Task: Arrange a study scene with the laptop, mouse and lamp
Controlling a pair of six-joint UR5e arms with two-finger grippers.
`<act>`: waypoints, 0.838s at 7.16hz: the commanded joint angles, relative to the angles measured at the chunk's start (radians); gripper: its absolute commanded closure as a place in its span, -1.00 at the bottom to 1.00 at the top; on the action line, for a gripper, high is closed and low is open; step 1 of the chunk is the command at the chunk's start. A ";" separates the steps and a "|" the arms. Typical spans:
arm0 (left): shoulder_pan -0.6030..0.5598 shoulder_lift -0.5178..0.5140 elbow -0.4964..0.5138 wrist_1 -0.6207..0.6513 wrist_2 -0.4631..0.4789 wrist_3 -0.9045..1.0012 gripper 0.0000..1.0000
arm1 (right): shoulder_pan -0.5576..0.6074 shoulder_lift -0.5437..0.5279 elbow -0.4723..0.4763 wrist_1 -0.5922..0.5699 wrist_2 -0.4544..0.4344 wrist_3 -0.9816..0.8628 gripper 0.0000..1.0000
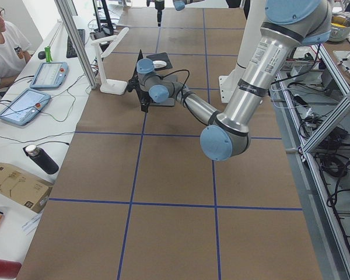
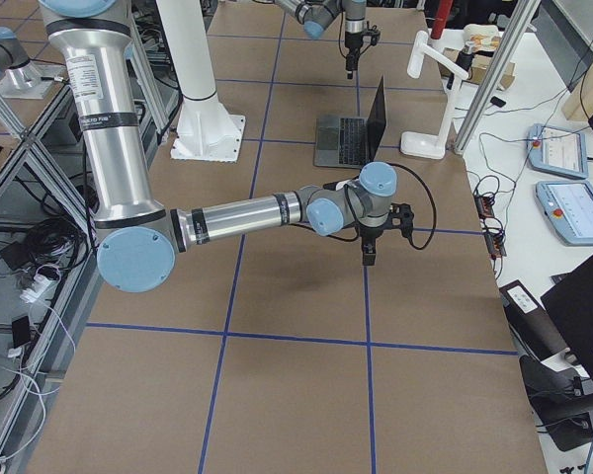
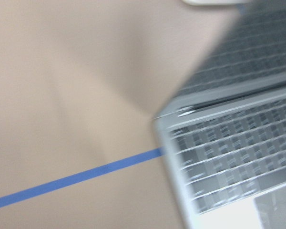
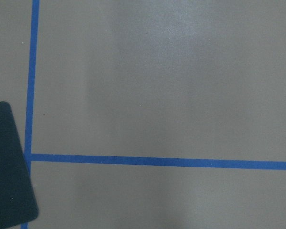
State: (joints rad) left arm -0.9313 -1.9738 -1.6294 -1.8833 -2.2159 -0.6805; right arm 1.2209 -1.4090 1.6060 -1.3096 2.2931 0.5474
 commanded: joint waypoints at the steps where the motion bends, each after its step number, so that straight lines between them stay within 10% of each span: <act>1: -0.198 0.165 -0.011 0.010 -0.083 0.233 -0.98 | 0.005 -0.011 0.011 0.000 -0.024 -0.001 -0.98; 6: -0.326 0.196 0.141 0.027 -0.087 0.437 -0.98 | 0.005 -0.126 0.127 -0.002 -0.026 -0.007 -0.98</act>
State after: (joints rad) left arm -1.2444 -1.7787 -1.4962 -1.8628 -2.3011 -0.2534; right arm 1.2269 -1.5146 1.7214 -1.3103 2.2684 0.5415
